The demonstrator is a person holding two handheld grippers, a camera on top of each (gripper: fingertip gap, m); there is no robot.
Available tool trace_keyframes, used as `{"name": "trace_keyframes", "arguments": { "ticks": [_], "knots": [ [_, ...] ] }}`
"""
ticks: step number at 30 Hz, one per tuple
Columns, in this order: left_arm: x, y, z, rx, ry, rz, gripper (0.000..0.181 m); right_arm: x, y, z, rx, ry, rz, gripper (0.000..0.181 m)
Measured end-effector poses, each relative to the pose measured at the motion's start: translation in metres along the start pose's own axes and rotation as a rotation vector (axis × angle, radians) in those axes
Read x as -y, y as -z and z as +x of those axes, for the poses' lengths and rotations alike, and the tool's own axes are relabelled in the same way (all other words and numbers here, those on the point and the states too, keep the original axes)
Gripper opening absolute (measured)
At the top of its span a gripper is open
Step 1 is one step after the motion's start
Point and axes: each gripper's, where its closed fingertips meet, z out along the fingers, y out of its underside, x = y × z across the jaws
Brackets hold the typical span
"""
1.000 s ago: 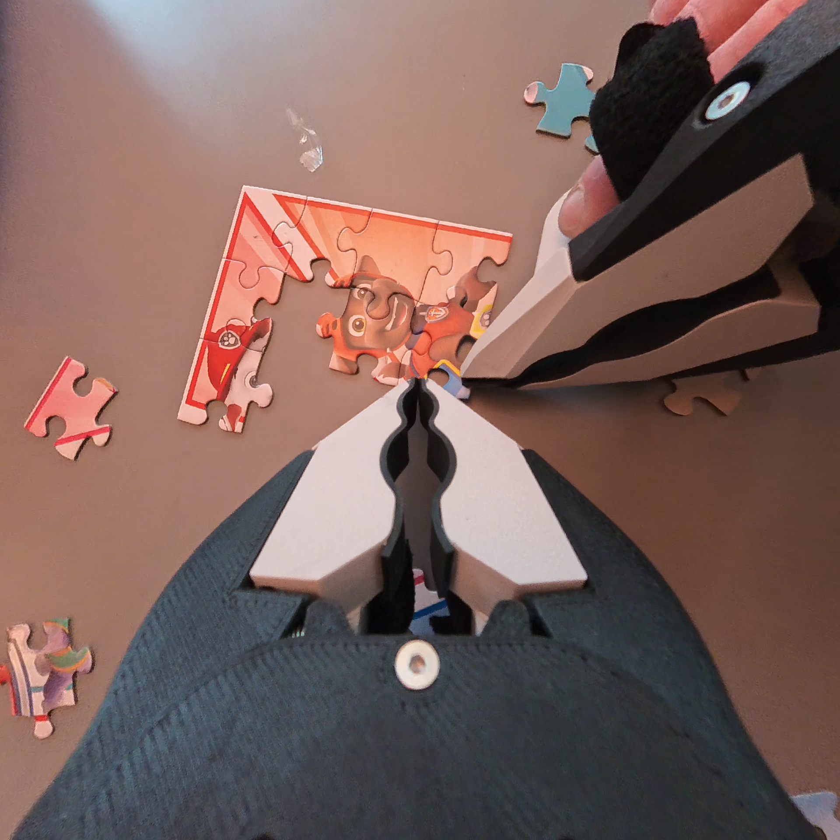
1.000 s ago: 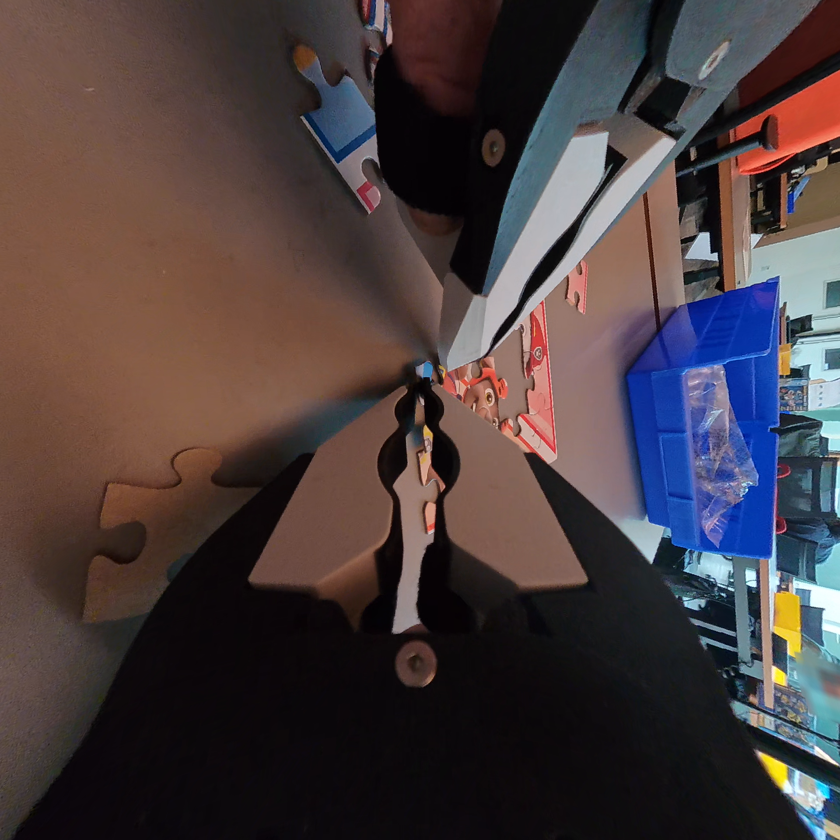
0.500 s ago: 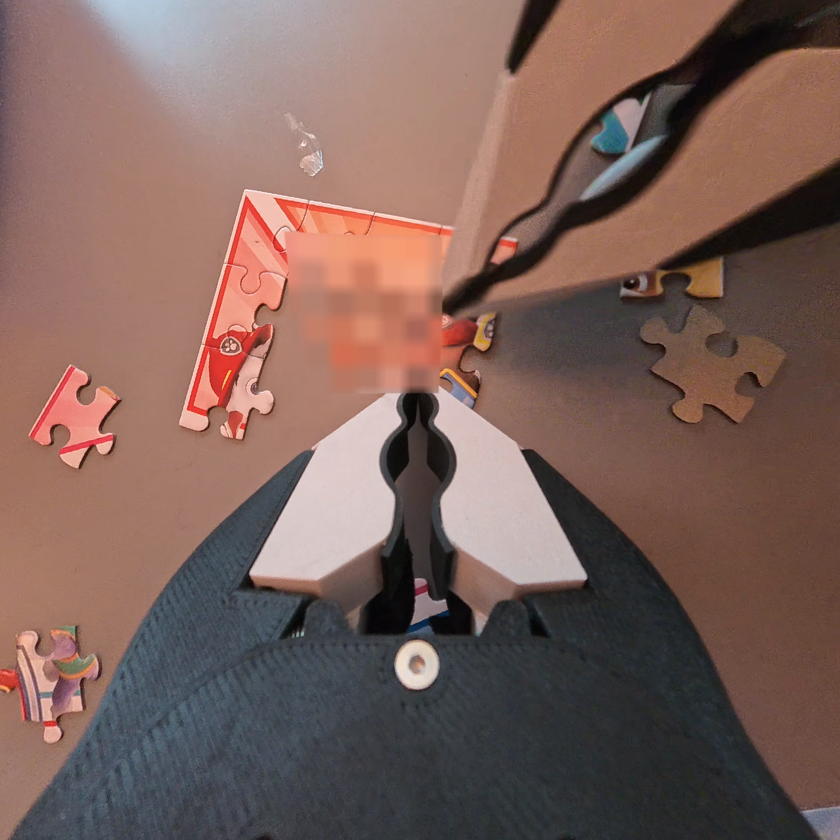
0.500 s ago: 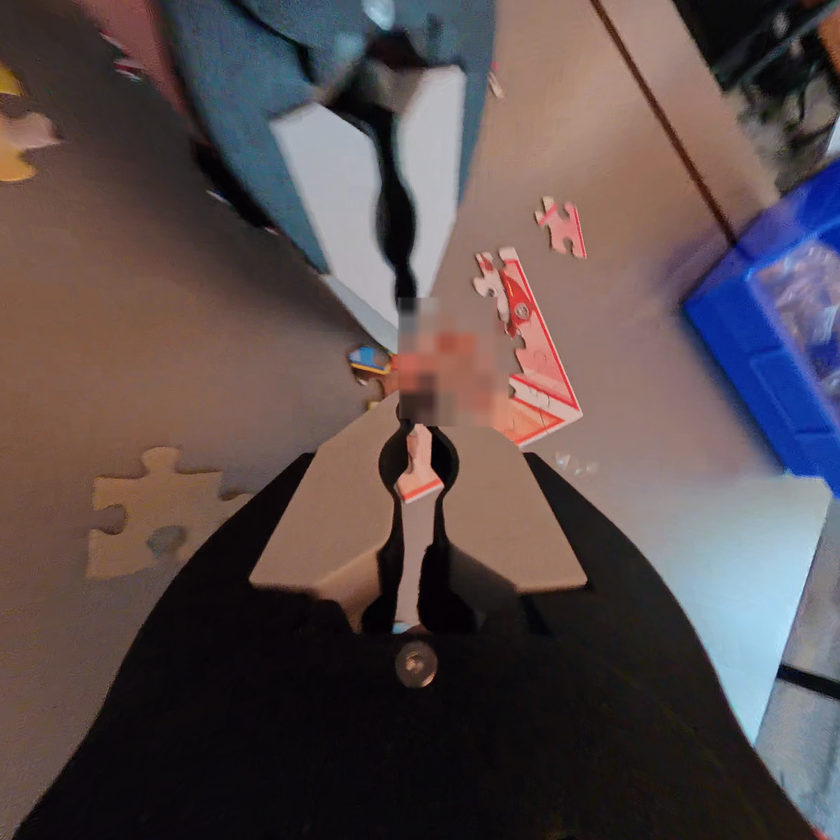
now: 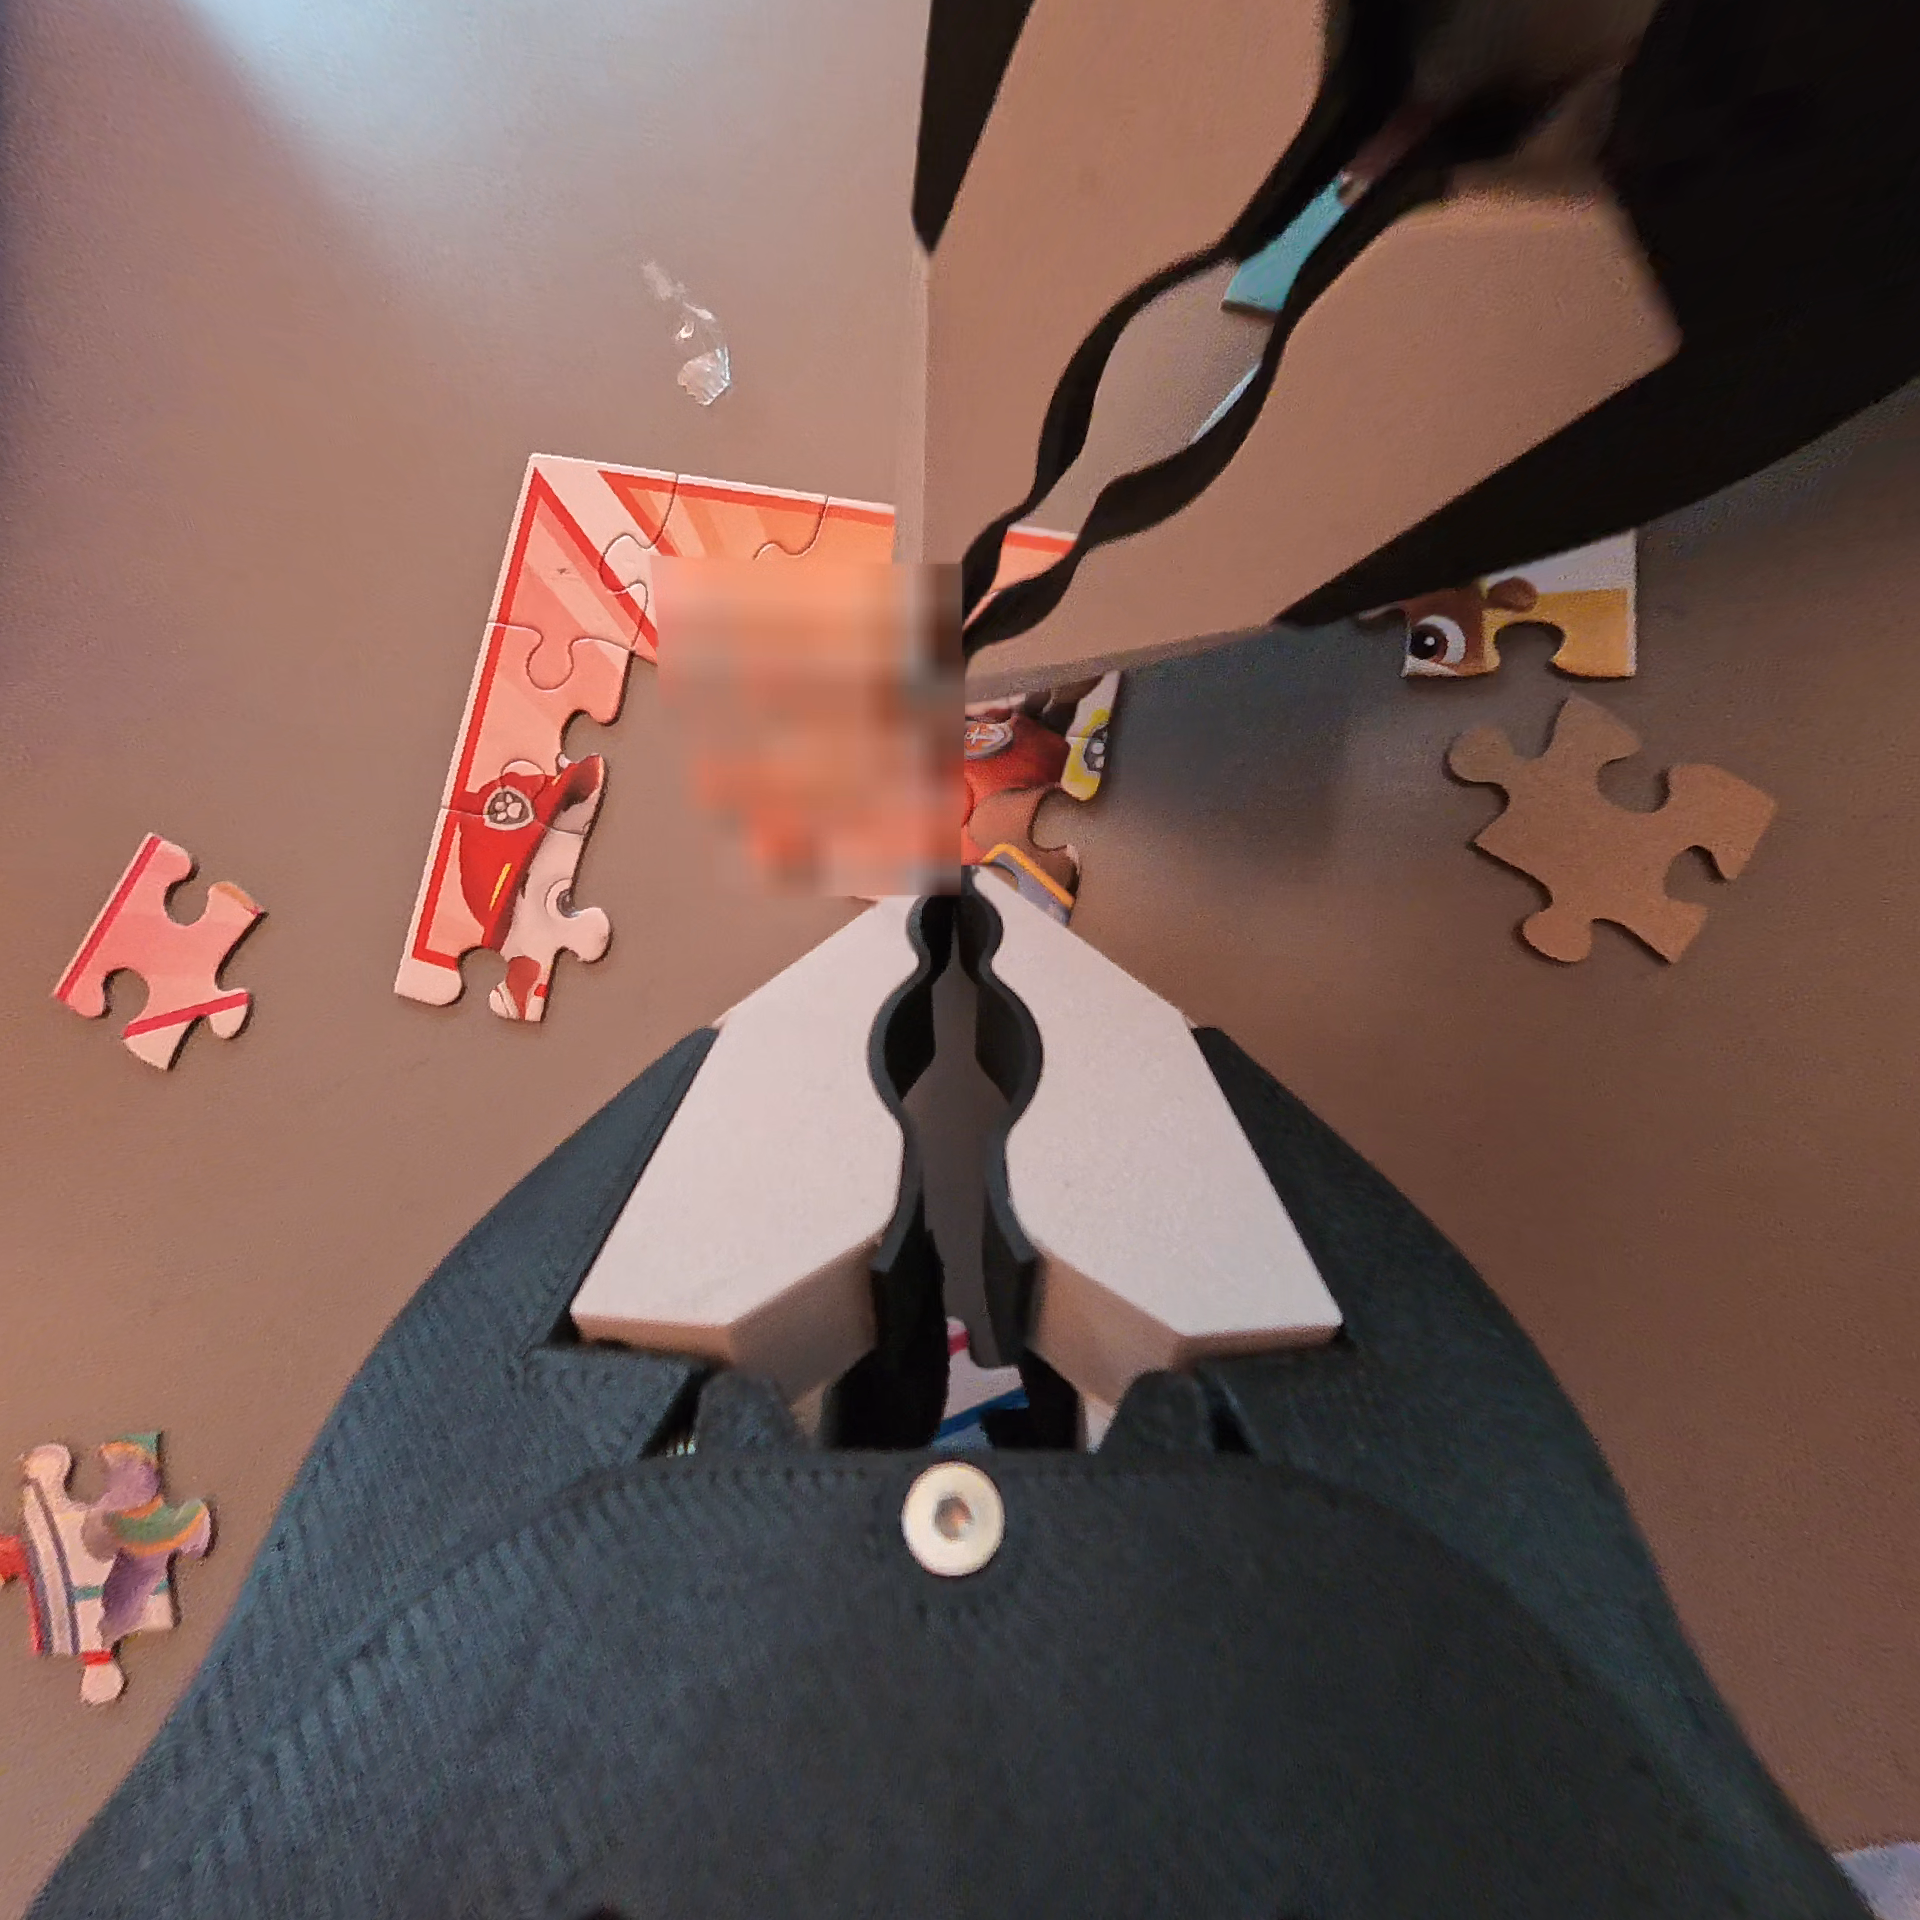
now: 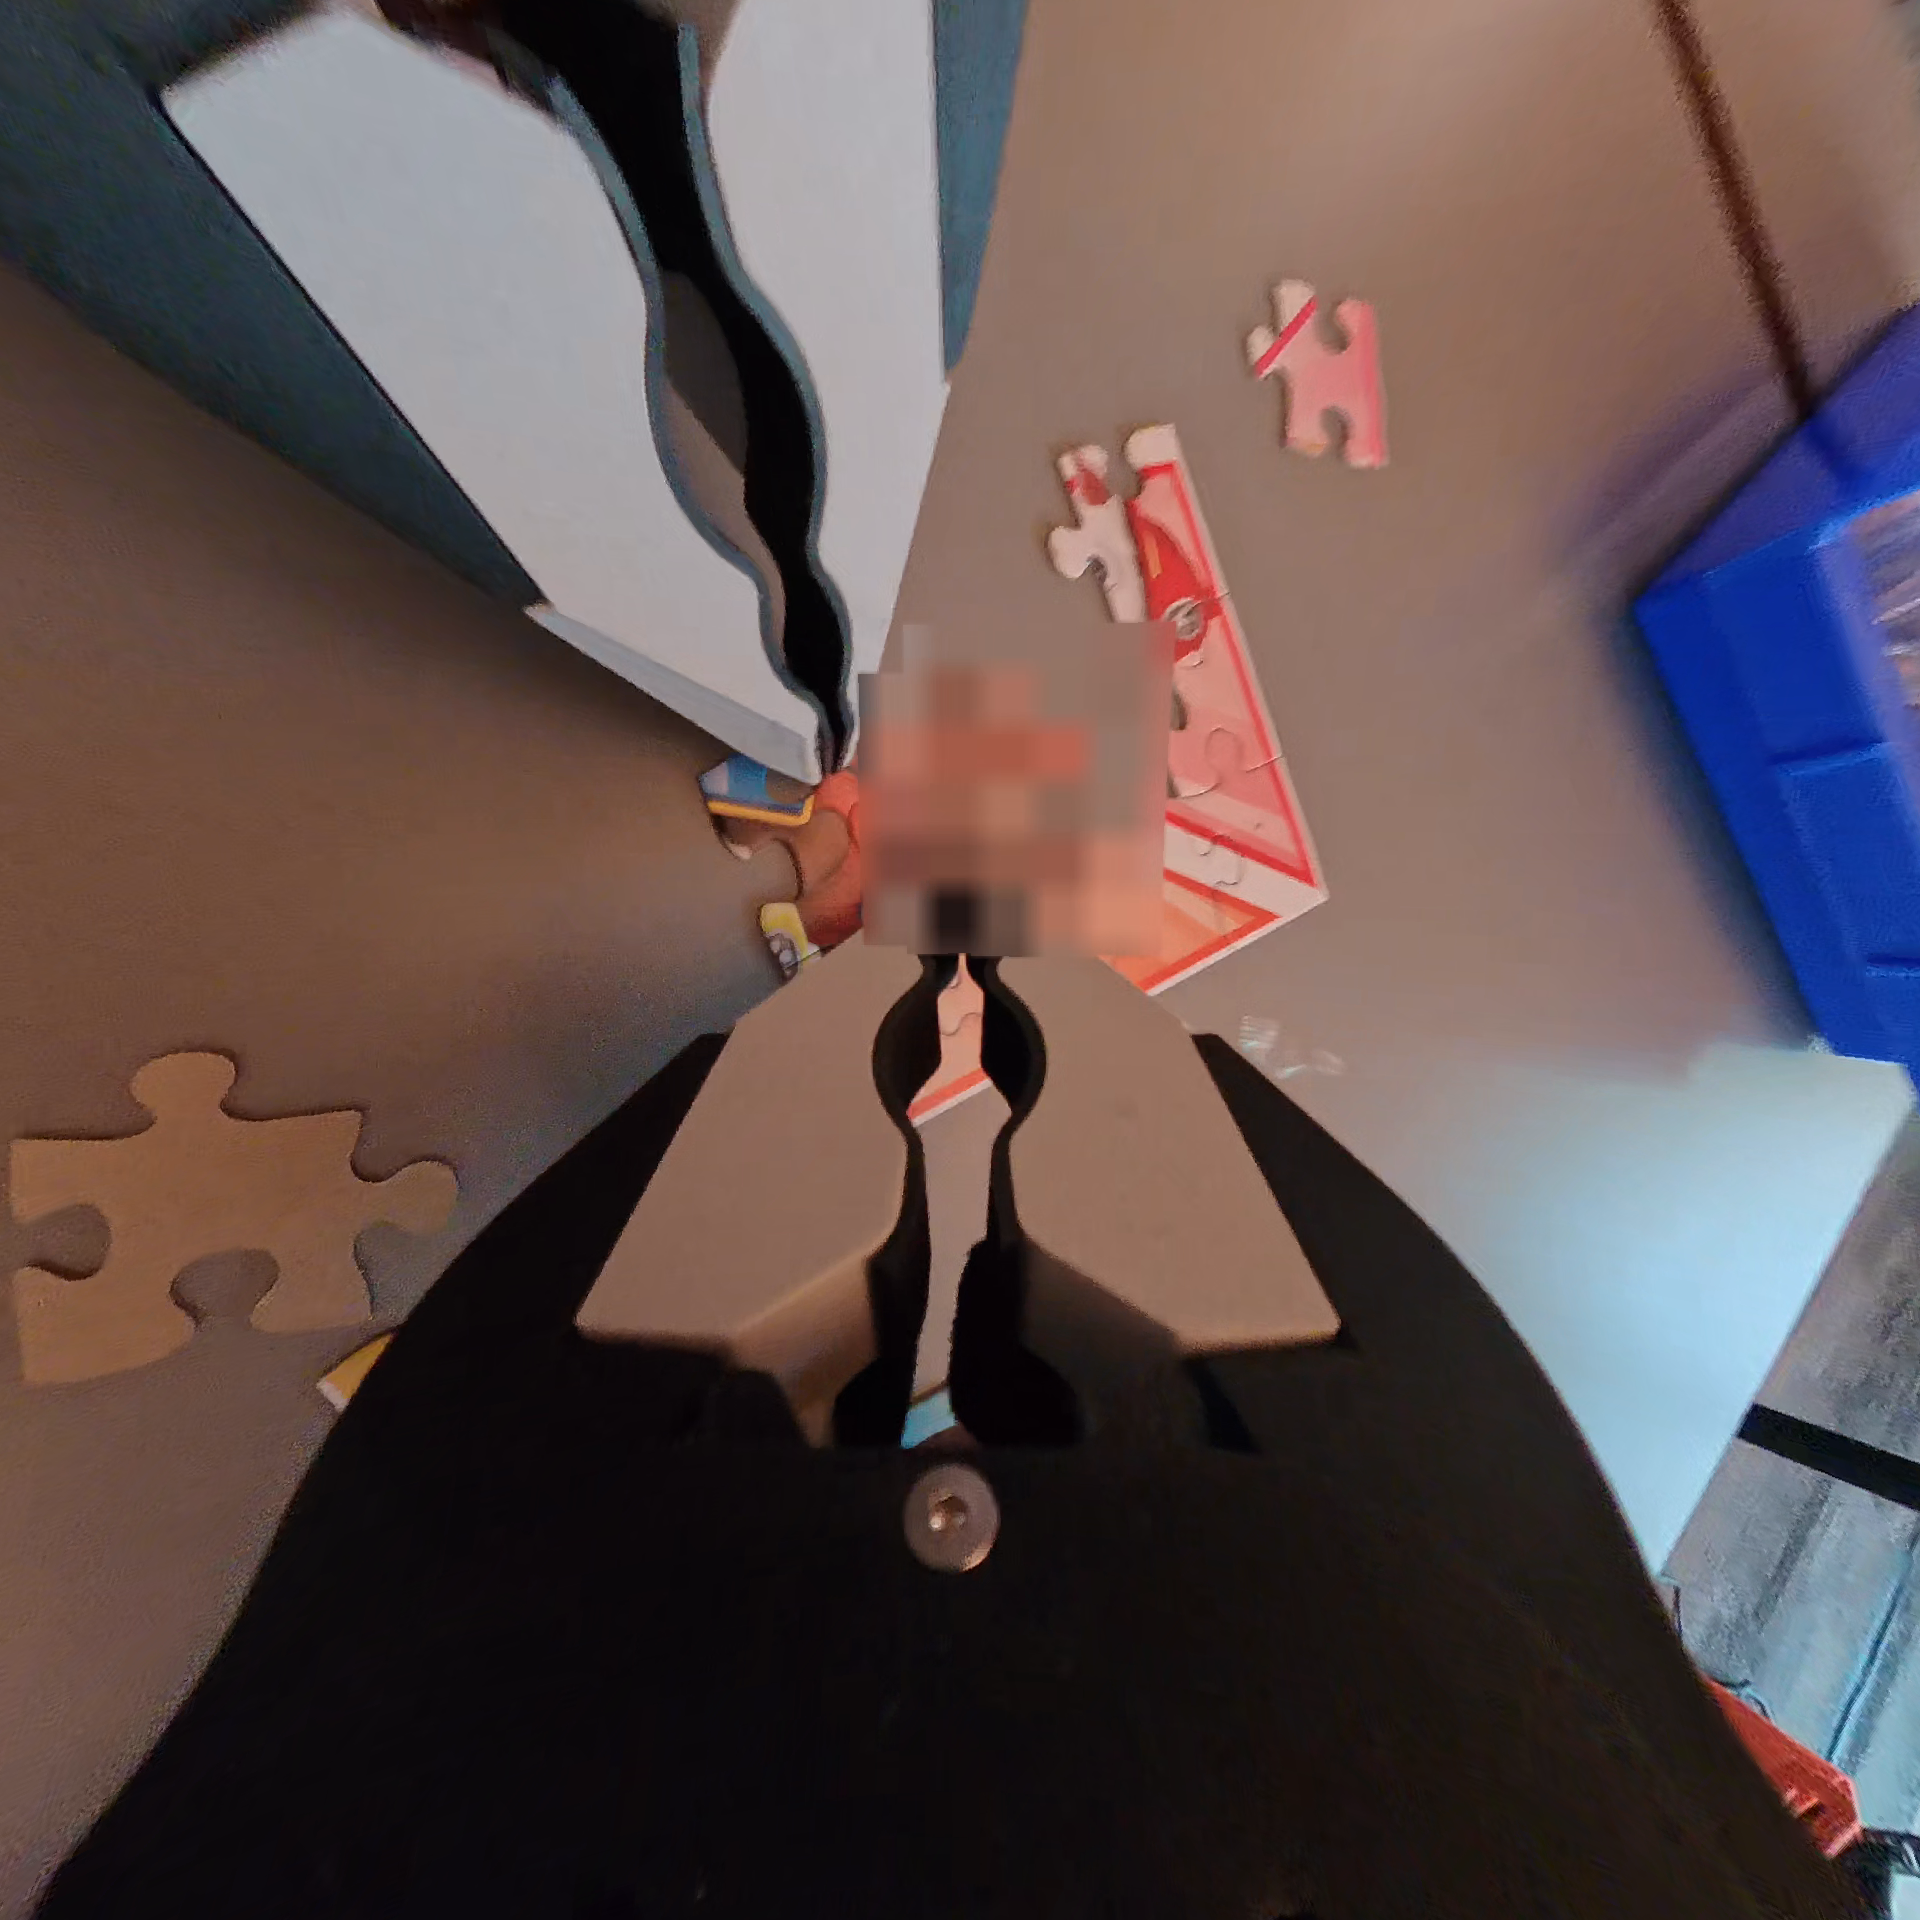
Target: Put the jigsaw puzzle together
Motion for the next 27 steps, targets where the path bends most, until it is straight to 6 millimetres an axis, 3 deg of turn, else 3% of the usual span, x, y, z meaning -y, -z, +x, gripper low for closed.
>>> {"name": "trace_keyframes", "arguments": {
  "ticks": [2, 5, 9, 13, 18, 21, 27],
  "knots": [
    [0.0, 0.002, 0.002, -0.014, 0.01, 0.007, 0.0, 0.005, 0.003, -0.005, 0.031, -0.009, 0.028, 0.0],
    [-0.001, 0.001, 0.003, -0.023, 0.012, 0.0, 0.0, -0.003, -0.004, -0.011, 0.065, 0.0, -0.03, 0.0],
    [-0.002, 0.0, 0.005, -0.024, 0.015, 0.0, 0.0, 0.002, 0.01, 0.004, 0.01, -0.039, 0.009, 0.0],
    [-0.002, -0.001, 0.004, -0.033, 0.026, 0.003, 0.0, -0.008, 0.001, -0.012, 0.06, 0.014, -0.061, 0.0],
    [-0.006, 0.004, -0.001, -0.017, 0.037, 0.003, 0.0, -0.001, 0.012, 0.004, -0.013, -0.024, -0.021, 0.0],
    [-0.004, 0.015, -0.012, -0.014, 0.085, 0.048, 0.0, -0.007, 0.031, 0.026, -0.11, -0.114, 0.016, 0.0],
    [-0.01, 0.007, -0.009, -0.027, 0.081, 0.015, 0.0, -0.022, 0.066, 0.012, -0.099, -0.154, 0.013, 0.002]
  ]
}}
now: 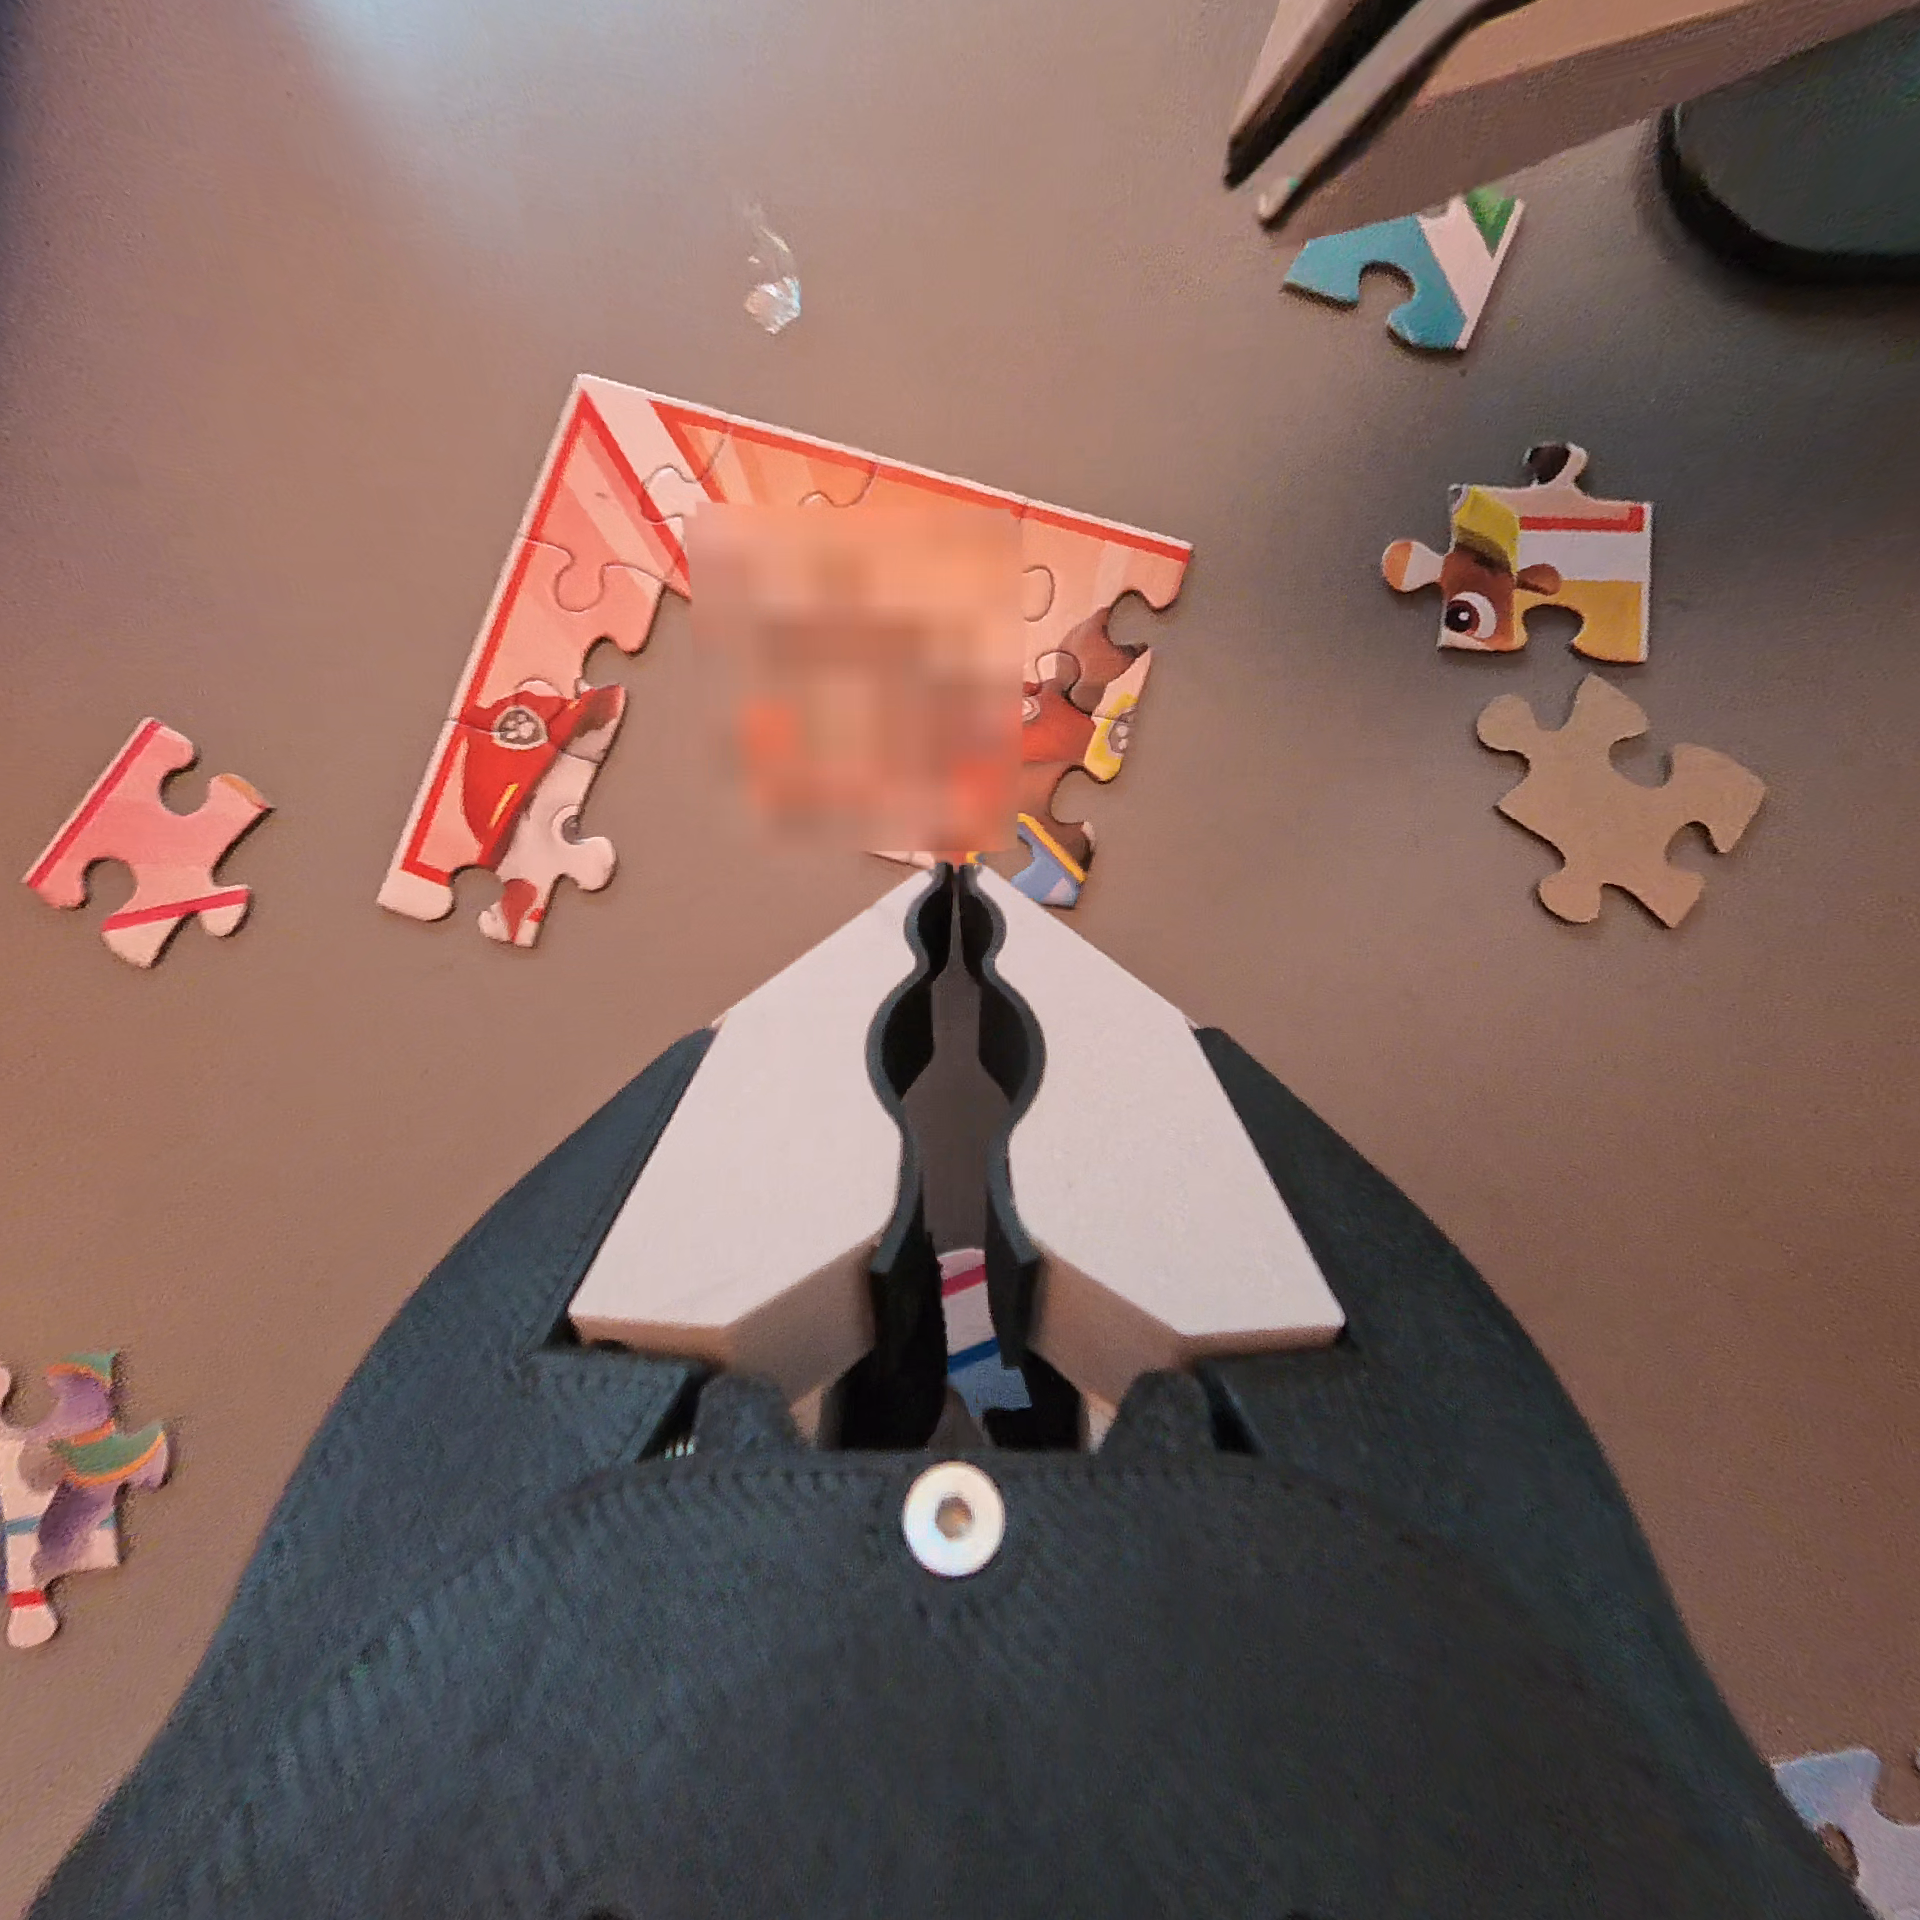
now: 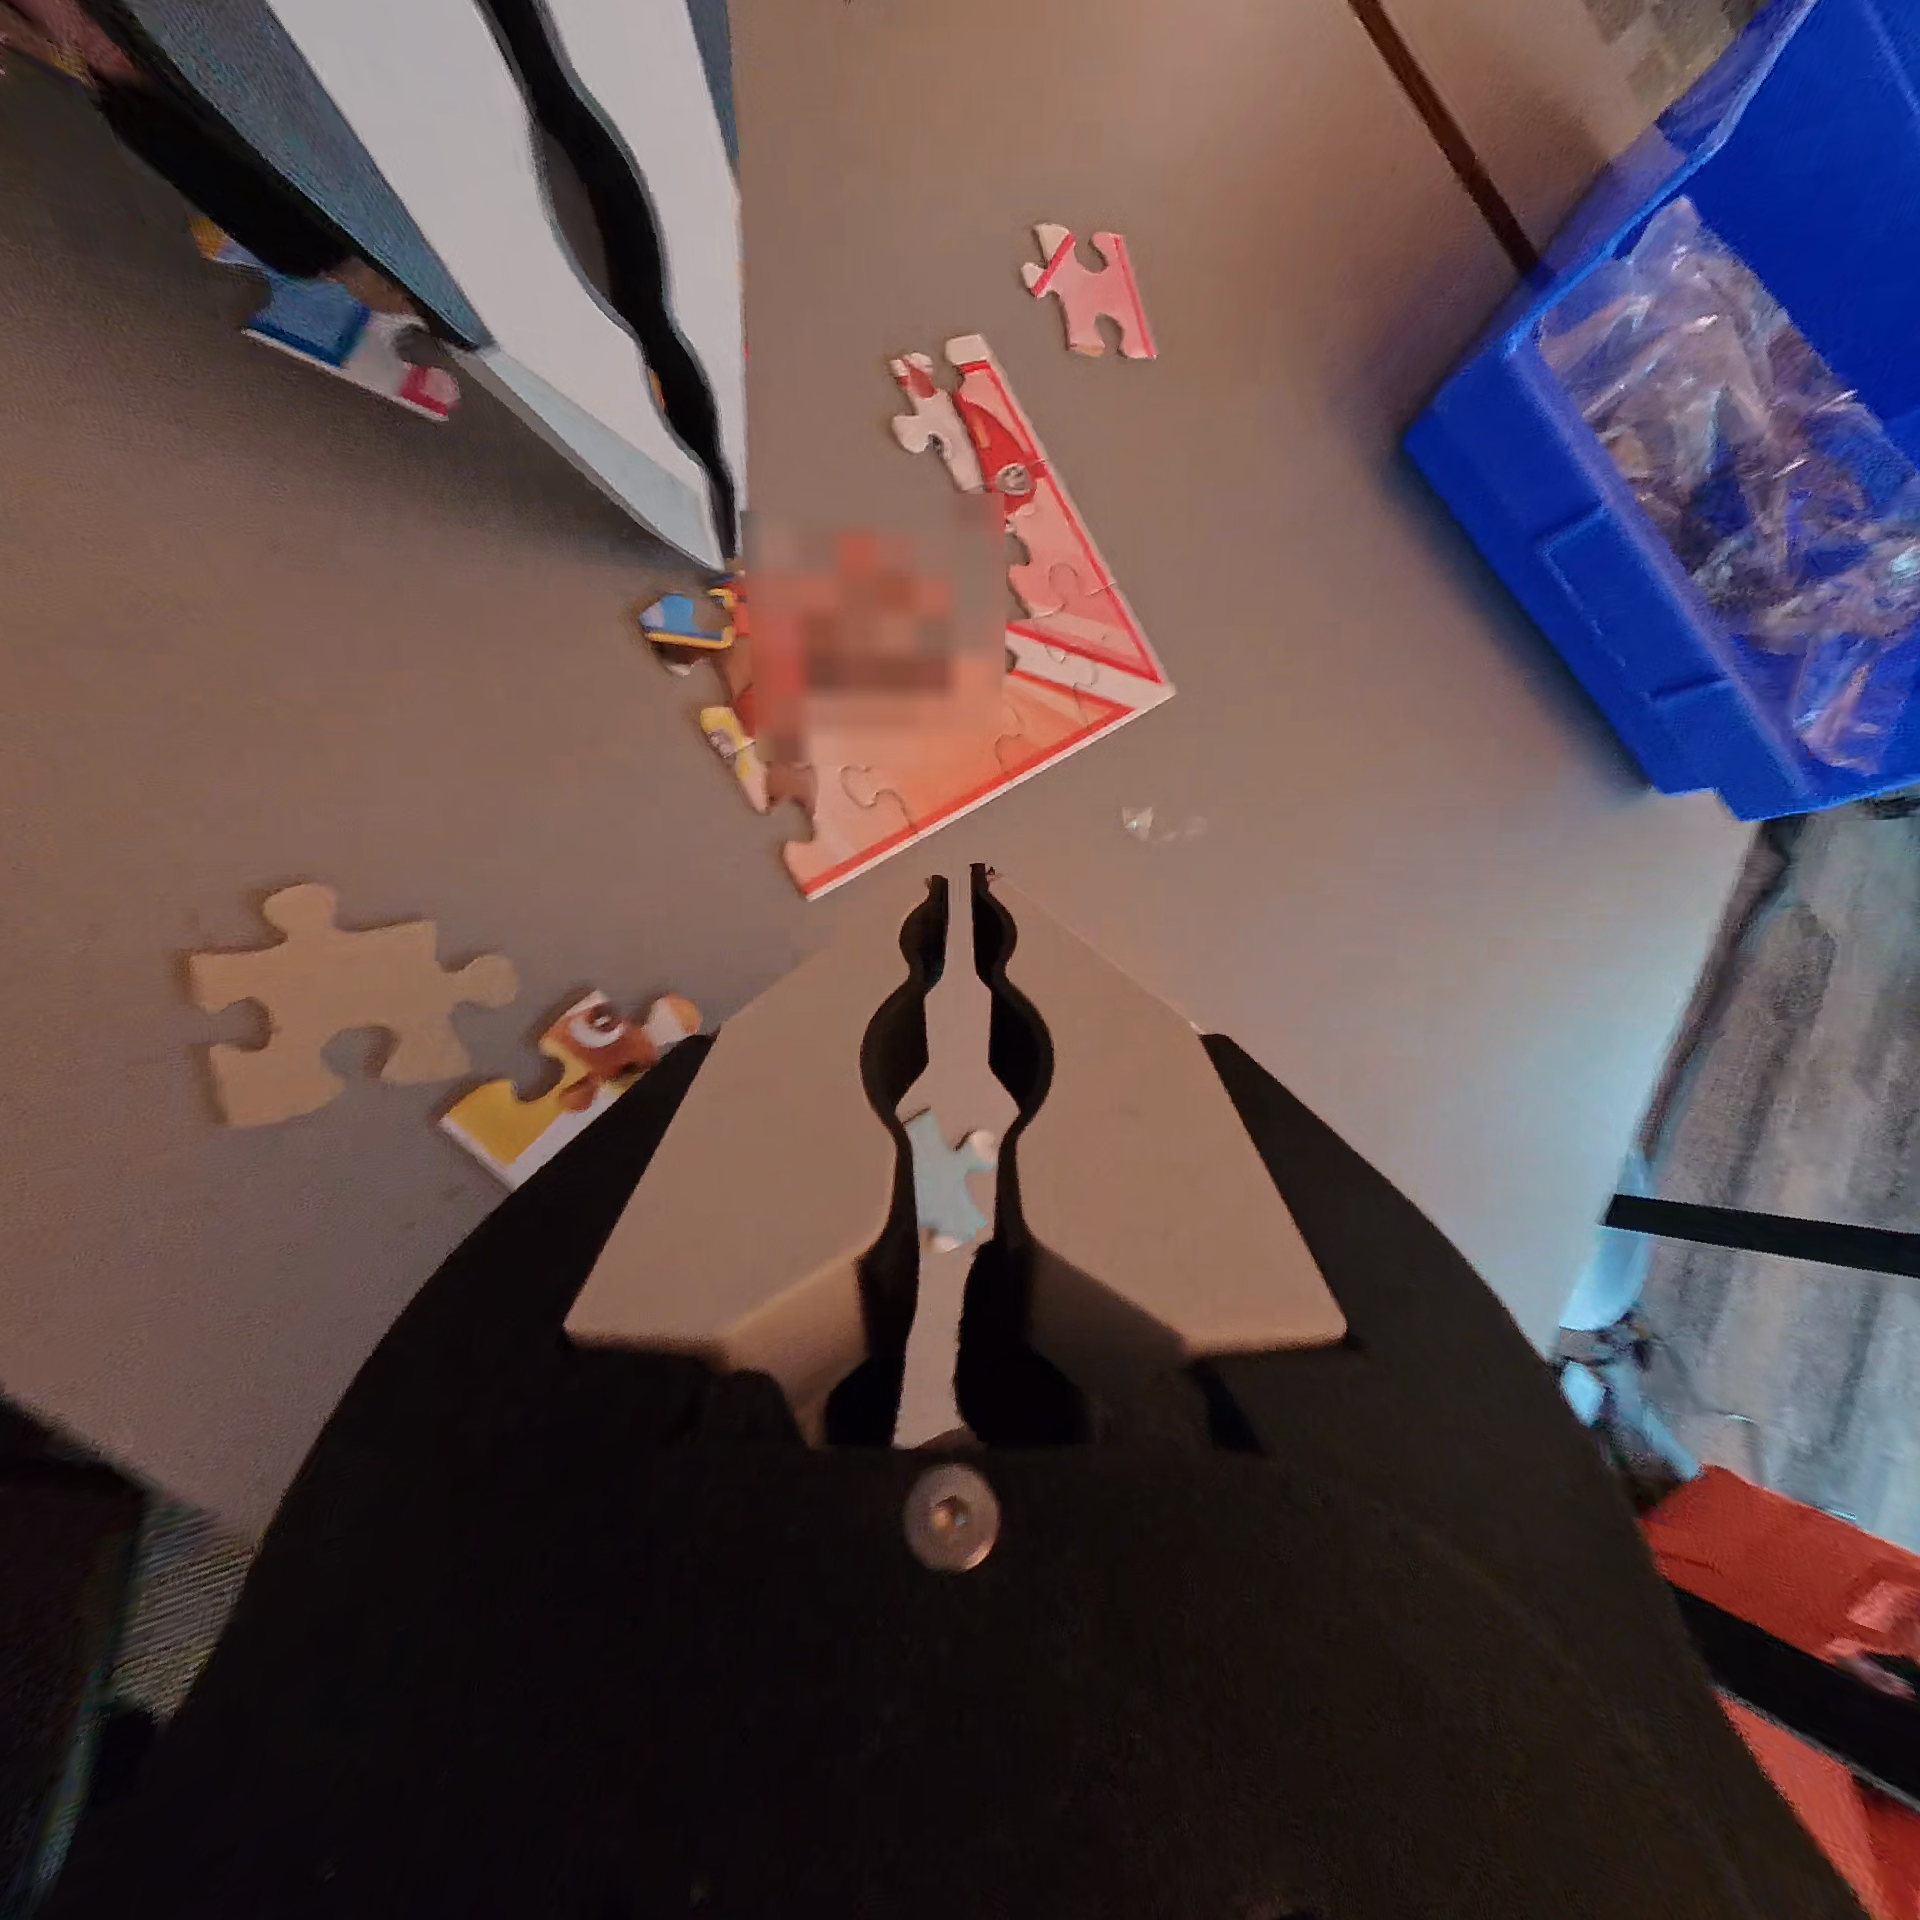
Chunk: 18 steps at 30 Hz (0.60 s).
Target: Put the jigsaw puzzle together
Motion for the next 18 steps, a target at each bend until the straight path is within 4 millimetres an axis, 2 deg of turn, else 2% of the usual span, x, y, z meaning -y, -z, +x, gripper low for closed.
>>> {"name": "trace_keyframes", "arguments": {
  "ticks": [5, 9, 14, 16, 18],
  "knots": [
    [0.006, -0.007, 0.011, -0.024, -0.014, 0.011, 0.001, -0.025, 0.018, -0.03, 0.122, -0.053, -0.047, 0.022],
    [0.008, -0.002, 0.014, -0.051, -0.005, 0.033, 0.004, -0.038, 0.026, -0.055, 0.224, -0.074, -0.055, 0.039],
    [0.004, 0.018, -0.004, 0.01, 0.013, 0.033, 0.005, -0.053, 0.019, -0.068, 0.273, -0.096, -0.101, 0.047],
    [-0.003, 0.031, -0.008, 0.026, 0.017, 0.014, 0.008, -0.048, 0.019, -0.068, 0.264, -0.095, -0.081, 0.047],
    [-0.02, 0.042, -0.006, 0.003, 0.054, -0.045, 0.02, -0.04, 0.02, -0.07, 0.274, -0.103, -0.044, 0.045]
  ]
}}
